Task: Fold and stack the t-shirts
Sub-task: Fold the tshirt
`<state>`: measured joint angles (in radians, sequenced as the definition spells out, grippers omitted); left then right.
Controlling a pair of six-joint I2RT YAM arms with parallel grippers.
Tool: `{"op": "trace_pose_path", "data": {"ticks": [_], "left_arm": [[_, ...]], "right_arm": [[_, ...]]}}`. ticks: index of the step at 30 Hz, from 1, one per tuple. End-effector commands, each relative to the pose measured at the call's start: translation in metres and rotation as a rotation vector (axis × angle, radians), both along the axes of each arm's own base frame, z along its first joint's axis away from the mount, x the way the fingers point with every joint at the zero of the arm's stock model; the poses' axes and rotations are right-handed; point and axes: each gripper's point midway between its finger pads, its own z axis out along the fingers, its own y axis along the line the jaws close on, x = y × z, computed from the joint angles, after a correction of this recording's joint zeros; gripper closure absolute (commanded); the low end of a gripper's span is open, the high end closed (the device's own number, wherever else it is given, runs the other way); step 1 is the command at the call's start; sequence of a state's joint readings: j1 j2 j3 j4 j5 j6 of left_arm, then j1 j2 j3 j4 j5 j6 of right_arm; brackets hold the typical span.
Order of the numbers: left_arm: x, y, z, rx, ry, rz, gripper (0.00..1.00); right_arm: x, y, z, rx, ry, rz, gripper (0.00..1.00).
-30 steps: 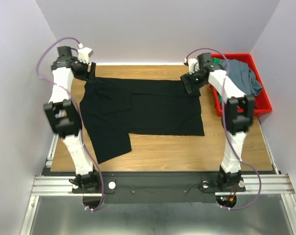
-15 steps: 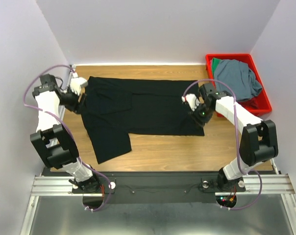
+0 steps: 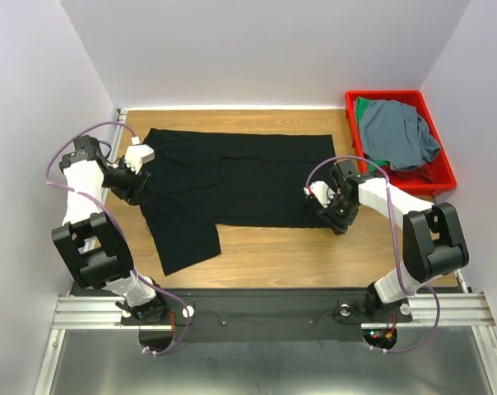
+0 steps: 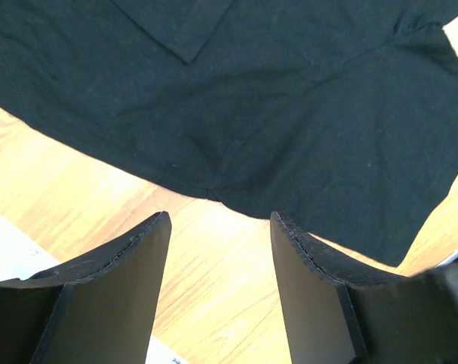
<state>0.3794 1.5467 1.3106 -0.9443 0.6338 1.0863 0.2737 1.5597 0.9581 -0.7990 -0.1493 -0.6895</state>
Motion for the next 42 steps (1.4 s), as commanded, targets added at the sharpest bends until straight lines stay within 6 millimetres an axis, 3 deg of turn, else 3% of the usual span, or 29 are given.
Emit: {"op": "trace_pose_path", "data": {"ticks": [1, 5, 13, 21, 31, 37, 42], "left_arm": [[-0.006, 0.0, -0.003, 0.02, -0.004, -0.022, 0.33], [-0.011, 0.002, -0.014, 0.036, 0.015, -0.04, 0.35], [-0.039, 0.019, -0.058, 0.201, 0.014, -0.252, 0.4], [-0.038, 0.027, -0.086, 0.253, 0.037, -0.382, 0.4], [-0.058, 0.005, -0.093, 0.205, 0.069, -0.516, 0.4], [-0.06, -0.006, -0.11, 0.215, 0.096, -0.539, 0.43], [-0.048, -0.01, -0.125, 0.271, 0.062, -0.53, 0.46]], "right_arm": [[0.008, 0.003, -0.007, -0.009, -0.048, 0.039, 0.49], [0.001, 0.0, -0.019, -0.032, -0.032, 0.053, 0.57], [0.001, -0.006, -0.02, -0.057, -0.056, 0.042, 0.99], [0.006, -0.005, -0.018, -0.058, -0.059, 0.026, 0.99], [0.009, -0.004, -0.016, -0.065, -0.052, 0.019, 0.99], [0.009, -0.005, -0.016, -0.071, -0.043, 0.019, 0.99], [0.007, -0.006, -0.017, -0.074, -0.032, 0.018, 0.99]]}}
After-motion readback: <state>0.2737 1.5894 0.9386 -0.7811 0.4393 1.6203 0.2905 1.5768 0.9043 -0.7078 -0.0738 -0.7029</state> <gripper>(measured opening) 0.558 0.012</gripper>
